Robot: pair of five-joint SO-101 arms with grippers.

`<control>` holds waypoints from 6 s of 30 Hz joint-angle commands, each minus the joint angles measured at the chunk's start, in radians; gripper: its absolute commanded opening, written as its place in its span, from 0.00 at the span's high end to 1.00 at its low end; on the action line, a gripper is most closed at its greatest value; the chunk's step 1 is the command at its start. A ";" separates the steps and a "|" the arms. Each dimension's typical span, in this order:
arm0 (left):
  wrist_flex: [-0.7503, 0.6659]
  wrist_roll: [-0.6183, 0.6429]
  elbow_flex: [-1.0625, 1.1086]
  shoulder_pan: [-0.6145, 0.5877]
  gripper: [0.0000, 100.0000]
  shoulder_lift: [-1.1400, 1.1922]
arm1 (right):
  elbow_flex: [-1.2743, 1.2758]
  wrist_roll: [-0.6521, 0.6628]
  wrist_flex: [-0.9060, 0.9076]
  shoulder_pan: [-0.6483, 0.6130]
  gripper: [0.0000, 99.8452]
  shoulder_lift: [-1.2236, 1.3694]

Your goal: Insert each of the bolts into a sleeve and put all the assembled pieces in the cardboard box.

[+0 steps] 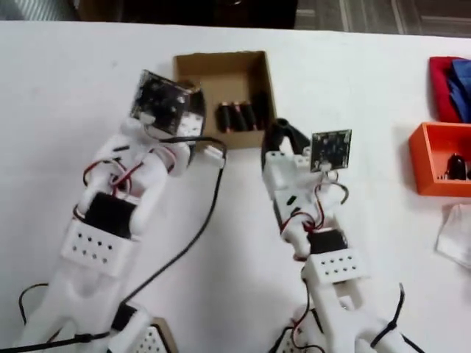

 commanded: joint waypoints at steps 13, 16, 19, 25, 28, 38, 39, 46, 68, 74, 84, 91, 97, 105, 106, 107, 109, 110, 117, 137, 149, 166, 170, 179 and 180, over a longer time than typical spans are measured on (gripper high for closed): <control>-0.216 0.180 -0.005 0.222 0.97 -0.025 | -0.015 0.281 -0.360 -0.143 0.98 0.165; -0.215 0.180 -0.005 0.218 0.97 -0.025 | -0.015 0.281 -0.395 -0.131 0.98 0.163; -0.224 0.180 -0.007 0.192 0.97 -0.025 | -0.009 0.281 -0.398 -0.120 0.98 0.143; -0.222 0.184 -0.007 0.187 0.97 -0.025 | 0.080 0.285 -0.387 -0.128 0.98 -0.010; -0.221 0.184 -0.005 0.187 0.97 -0.025 | 0.114 0.285 -0.387 -0.128 0.98 -0.056; -0.224 0.186 0.038 0.230 0.97 -0.025 | 0.117 0.264 -0.325 -0.130 0.98 -0.068; -0.224 0.186 0.038 0.230 0.97 -0.025 | 0.117 0.241 -0.318 -0.130 0.98 -0.068; -0.226 0.186 0.042 0.232 0.97 -0.025 | 0.117 0.180 -0.303 -0.127 0.98 -0.065; -0.282 0.178 0.036 0.236 0.97 0.066 | 0.115 0.181 -0.303 -0.120 0.98 -0.068; -0.282 0.186 0.042 0.238 0.97 0.068 | 0.115 0.181 -0.303 -0.124 0.98 -0.068; -0.364 0.187 0.035 0.238 0.97 0.127 | 0.115 0.181 -0.303 -0.122 0.98 -0.067; -0.324 0.187 0.042 0.238 0.97 0.132 | 0.115 0.183 -0.303 -0.120 0.98 -0.067; -0.239 0.187 0.044 0.238 0.97 0.127 | 0.115 0.183 -0.303 -0.120 0.98 -0.065; -0.207 0.249 0.044 0.238 0.97 0.126 | 0.115 0.183 -0.303 -0.120 0.98 -0.065; -0.206 0.249 0.044 0.238 0.97 0.126 | 0.115 0.183 -0.303 -0.120 0.98 -0.065; -0.198 0.249 0.044 0.238 0.97 0.126 | 0.115 0.183 -0.303 -0.120 0.98 -0.065; -0.193 0.249 0.044 0.238 0.97 0.126 | 0.115 0.183 -0.303 -0.120 0.98 -0.065; -0.193 0.249 0.044 0.238 0.97 0.126 | 0.115 0.183 -0.303 -0.120 0.98 -0.065; -0.193 0.249 0.041 0.238 0.97 0.124 | 0.115 0.183 -0.303 -0.120 0.98 -0.064; -0.025 0.244 0.042 0.229 0.94 0.127 | 0.115 0.183 -0.306 -0.120 0.98 -0.068; -0.025 0.244 0.036 0.212 0.82 0.126 | 0.115 0.183 -0.303 -0.119 0.98 -0.068; -0.025 0.244 -0.007 0.123 0.84 0.078 | 0.120 0.183 -0.300 -0.093 0.98 -0.062; -0.025 0.242 -0.024 0.032 0.88 -0.003 | 0.083 0.176 -0.200 -0.077 0.98 -0.068; -0.025 0.244 0.252 -0.519 0.97 -0.210 | -0.598 -0.002 0.555 -0.031 0.98 0.038; -0.025 0.244 0.318 -0.562 0.97 -0.247 | -0.703 -0.020 0.616 -0.033 0.98 0.091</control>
